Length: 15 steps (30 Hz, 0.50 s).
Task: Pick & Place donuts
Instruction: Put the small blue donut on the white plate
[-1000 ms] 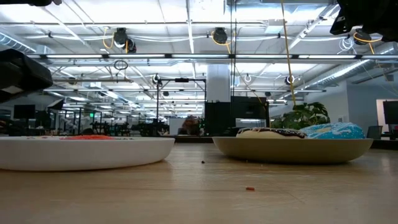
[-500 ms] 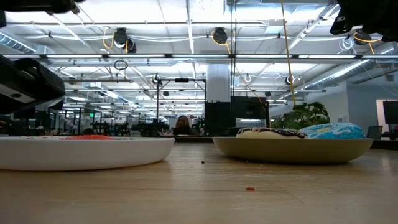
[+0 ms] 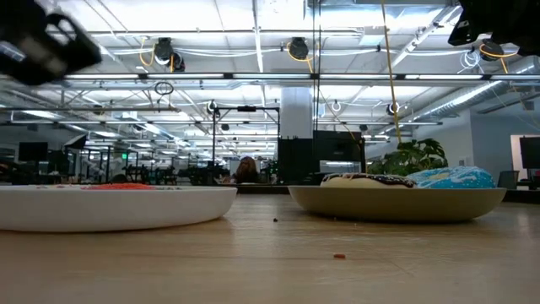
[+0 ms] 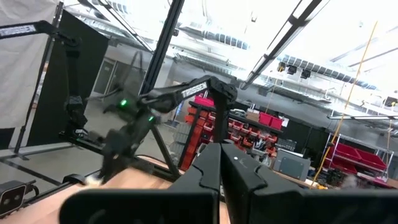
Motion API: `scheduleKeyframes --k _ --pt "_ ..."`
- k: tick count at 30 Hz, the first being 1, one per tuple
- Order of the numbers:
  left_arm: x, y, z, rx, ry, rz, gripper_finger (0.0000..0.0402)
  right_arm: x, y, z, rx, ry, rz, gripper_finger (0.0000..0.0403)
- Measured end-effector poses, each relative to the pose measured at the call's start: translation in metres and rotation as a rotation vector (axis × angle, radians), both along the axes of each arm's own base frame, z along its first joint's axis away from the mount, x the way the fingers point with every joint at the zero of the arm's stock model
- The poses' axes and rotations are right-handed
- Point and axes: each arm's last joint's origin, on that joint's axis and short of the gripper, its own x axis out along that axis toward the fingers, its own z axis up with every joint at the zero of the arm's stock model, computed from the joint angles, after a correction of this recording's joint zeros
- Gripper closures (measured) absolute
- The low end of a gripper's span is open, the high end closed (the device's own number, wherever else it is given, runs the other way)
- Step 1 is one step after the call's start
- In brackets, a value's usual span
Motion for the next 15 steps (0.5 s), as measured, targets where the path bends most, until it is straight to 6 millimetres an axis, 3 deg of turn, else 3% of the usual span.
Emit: scheduleKeyframes --k 9,15 --pt "-0.033 0.038 0.068 0.18 -0.08 0.054 0.0391 0.0 0.0 0.0 -0.002 -0.003 -0.001 0.0403" --pt "-0.054 0.06 0.099 0.231 -0.109 0.075 0.0388 0.0 0.0 0.0 -0.004 -0.003 -0.003 0.0403"
